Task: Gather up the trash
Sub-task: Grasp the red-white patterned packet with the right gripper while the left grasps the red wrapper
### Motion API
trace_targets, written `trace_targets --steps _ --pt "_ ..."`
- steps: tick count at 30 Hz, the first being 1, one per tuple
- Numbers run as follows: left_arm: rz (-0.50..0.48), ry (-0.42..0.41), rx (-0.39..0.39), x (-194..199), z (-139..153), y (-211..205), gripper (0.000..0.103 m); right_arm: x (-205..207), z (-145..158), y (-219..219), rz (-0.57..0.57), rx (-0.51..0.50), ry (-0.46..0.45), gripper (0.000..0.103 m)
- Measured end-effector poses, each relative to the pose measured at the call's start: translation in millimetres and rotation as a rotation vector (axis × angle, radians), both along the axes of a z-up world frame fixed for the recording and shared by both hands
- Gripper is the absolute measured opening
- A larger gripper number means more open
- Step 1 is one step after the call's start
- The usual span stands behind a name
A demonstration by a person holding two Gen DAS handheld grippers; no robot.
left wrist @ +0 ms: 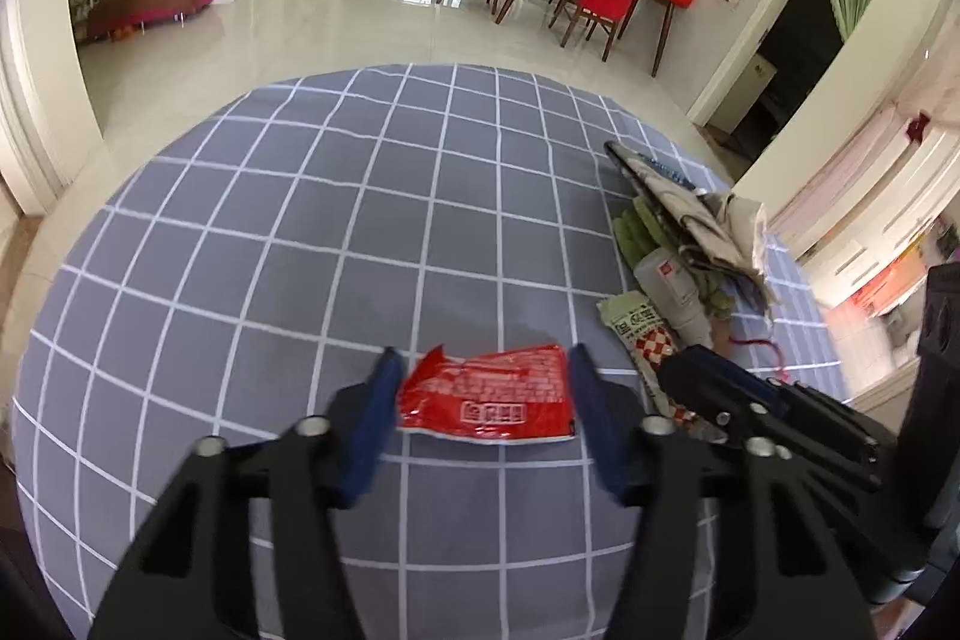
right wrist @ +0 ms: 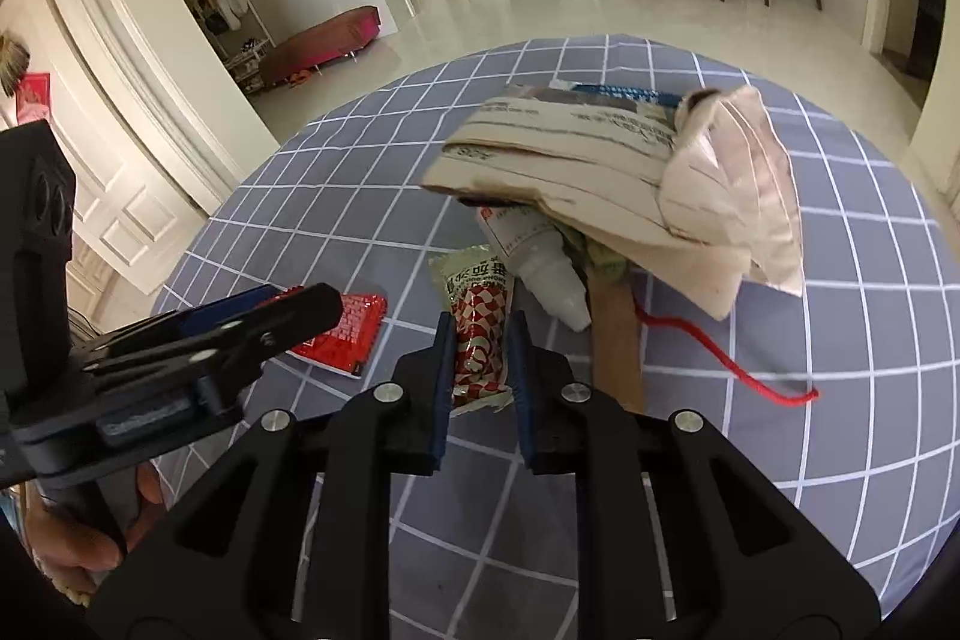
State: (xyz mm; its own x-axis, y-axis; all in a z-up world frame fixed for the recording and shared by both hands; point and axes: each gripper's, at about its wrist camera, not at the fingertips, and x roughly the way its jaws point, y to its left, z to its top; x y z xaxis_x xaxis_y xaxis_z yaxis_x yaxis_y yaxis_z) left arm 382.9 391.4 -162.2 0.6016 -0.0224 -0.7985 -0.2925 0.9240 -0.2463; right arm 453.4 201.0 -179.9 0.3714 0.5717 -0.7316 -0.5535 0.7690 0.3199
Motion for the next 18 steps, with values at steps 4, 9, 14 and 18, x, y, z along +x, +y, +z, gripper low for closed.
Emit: trace_targets --steps 4,9,14,18 --pt "-0.015 -0.002 0.024 -3 0 -7 0.031 -1 0 -2 0.004 0.018 0.009 0.017" --pt "-0.022 -0.034 0.009 -14 5 -10 0.020 -13 4 -3 0.011 0.036 0.002 0.014" --pt "-0.029 -0.081 0.011 -35 22 -22 0.020 -24 16 -11 0.025 0.052 -0.004 0.000" --pt "-0.037 -0.112 0.025 -53 39 -34 0.020 -36 30 -21 0.035 0.068 -0.019 0.000"
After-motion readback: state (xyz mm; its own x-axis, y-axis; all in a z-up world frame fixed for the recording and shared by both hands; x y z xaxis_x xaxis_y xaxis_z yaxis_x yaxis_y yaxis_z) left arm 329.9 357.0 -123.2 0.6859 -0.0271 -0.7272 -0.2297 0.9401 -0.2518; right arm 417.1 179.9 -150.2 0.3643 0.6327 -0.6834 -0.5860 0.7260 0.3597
